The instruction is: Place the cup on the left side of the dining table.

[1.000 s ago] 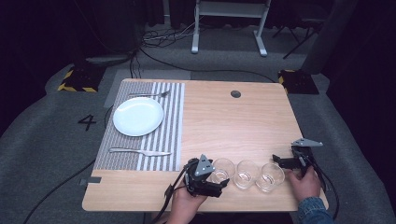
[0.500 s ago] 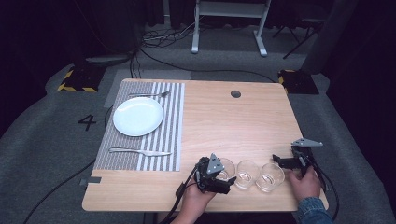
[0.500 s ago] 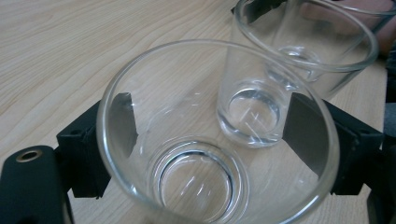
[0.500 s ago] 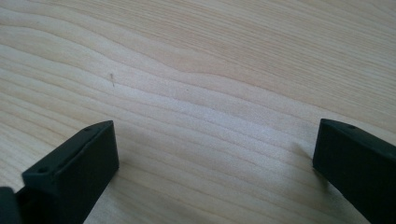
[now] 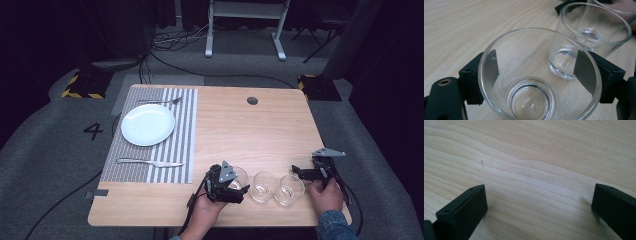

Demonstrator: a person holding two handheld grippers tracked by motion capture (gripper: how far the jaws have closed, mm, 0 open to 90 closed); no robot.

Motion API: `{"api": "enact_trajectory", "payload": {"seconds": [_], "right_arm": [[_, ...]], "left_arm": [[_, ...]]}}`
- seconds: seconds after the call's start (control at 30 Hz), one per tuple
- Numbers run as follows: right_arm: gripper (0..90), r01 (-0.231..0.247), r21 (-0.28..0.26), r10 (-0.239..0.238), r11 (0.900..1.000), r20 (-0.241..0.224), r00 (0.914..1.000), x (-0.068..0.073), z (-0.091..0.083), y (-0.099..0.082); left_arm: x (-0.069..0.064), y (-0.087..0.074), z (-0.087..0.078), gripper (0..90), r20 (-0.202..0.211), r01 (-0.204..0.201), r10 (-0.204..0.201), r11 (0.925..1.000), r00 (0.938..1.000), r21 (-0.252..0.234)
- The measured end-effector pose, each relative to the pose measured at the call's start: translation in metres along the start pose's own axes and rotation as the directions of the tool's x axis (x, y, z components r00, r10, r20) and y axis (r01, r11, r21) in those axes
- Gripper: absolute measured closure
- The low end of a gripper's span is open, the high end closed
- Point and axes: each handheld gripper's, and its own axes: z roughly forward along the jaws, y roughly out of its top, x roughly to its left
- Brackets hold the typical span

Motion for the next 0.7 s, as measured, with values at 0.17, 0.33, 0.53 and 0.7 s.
{"api": "enact_trajectory", "payload": {"seconds": [0.17, 0.33, 0.53, 0.7], "right_arm": [[0.5, -0.004, 0.000, 0.004, 1.0000, 0.005, 1.0000, 0.000, 0.000, 0.000], [0.5, -0.004, 0.000, 0.004, 1.0000, 0.006, 1.0000, 0.000, 0.000, 0.000], [0.5, -0.004, 0.000, 0.004, 1.0000, 0.005, 1.0000, 0.000, 0.000, 0.000], [0.5, -0.005, 0.000, 0.005, 1.0000, 0.004, 1.0000, 0.000, 0.000, 0.000]], "left_arm": [[0.005, 0.009, -0.013, 18.0, -0.015, -0.011, 0.010, 0.9999, 0.9998, -0.005], [0.014, 0.016, -0.022, 18.0, -0.016, -0.007, 0.007, 1.0000, 0.9998, -0.006], [0.024, 0.025, -0.034, 18.0, -0.031, -0.001, 0.000, 0.9997, 0.9995, -0.026], [0.032, 0.033, -0.041, 18.0, -0.043, -0.008, 0.006, 0.9993, 0.9990, -0.037]]}}
